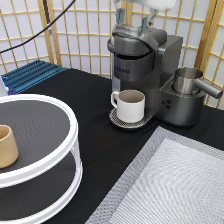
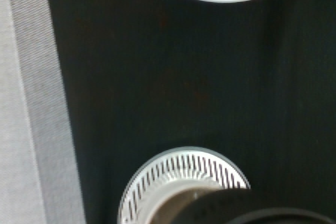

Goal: Make coffee

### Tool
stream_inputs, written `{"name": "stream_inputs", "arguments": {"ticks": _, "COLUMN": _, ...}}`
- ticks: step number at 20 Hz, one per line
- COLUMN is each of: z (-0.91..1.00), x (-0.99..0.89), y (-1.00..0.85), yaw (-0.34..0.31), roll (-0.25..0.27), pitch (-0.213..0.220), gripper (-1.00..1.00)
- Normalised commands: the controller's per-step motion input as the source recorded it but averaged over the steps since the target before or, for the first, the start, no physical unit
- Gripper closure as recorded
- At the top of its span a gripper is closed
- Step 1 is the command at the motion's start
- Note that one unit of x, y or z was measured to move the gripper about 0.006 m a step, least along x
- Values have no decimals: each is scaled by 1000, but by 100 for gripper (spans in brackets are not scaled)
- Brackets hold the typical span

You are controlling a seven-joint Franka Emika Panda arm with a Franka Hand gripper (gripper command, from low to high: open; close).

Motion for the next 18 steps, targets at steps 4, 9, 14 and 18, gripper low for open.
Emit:
{"name": "stream_inputs", "arguments": {"ticks": 4, "z": -972, "x": -42, "y": -863, "yaw": -7, "roll": 64, "pitch": -1, "gripper": -100}}
{"name": "stream_inputs", "arguments": {"ticks": 9, "z": -549, "x": 55, "y": -401, "yaw": -11, "roll": 67, "pitch": 13, "gripper": -100}}
{"name": "stream_inputs", "arguments": {"ticks": 14, "z": 649, "x": 21, "y": 559, "yaw": -17, "roll": 0, "pitch": -11, "gripper": -100}}
{"name": "stream_inputs", "arguments": {"ticks": 18, "z": 1000, "x": -65, "y": 329, "yaw": 0, "roll": 0, "pitch": -34, "gripper": -100}}
